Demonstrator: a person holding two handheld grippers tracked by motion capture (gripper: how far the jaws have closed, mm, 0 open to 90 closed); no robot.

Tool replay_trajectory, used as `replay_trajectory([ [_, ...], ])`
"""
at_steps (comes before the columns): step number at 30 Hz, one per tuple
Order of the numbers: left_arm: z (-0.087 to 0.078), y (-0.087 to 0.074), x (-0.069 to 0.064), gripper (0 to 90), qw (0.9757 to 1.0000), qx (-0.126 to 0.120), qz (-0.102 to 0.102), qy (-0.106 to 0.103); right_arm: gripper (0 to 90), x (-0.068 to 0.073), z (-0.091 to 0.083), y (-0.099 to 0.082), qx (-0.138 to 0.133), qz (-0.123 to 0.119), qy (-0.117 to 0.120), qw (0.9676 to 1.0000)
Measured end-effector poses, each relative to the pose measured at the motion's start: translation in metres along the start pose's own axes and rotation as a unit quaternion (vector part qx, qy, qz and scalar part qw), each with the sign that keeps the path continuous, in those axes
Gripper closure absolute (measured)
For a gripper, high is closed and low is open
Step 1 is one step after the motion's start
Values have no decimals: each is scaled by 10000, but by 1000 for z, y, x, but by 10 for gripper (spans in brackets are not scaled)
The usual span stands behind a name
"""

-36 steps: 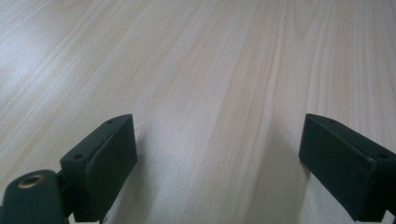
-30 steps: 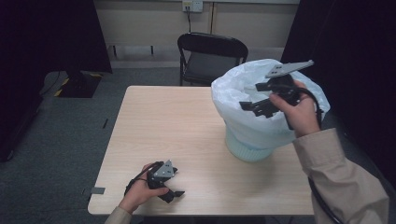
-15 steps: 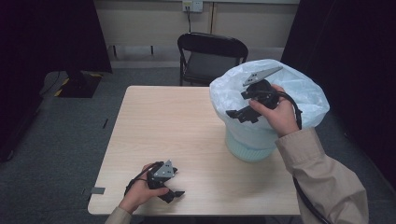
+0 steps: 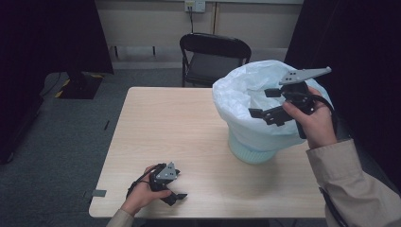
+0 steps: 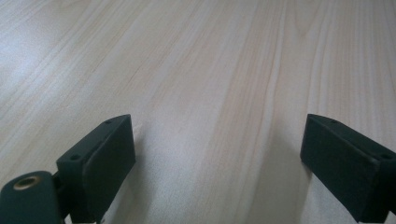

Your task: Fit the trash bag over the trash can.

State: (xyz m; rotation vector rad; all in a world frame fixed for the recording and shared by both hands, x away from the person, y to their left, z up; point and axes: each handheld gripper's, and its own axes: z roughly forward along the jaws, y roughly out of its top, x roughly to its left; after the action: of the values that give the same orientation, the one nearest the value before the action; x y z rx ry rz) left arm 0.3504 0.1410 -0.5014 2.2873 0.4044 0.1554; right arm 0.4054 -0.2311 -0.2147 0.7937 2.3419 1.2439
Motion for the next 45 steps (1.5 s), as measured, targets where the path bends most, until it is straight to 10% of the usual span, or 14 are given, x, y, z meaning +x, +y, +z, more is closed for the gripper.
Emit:
replay_trajectory([
  [14,0,0,0,94,10000,-1,3,-2,108,8,-41,-39,-206,156,169,9995],
  [45,0,0,0,93,10000,1,2,-5,105,25,-56,-96,-352,304,334,9984],
])
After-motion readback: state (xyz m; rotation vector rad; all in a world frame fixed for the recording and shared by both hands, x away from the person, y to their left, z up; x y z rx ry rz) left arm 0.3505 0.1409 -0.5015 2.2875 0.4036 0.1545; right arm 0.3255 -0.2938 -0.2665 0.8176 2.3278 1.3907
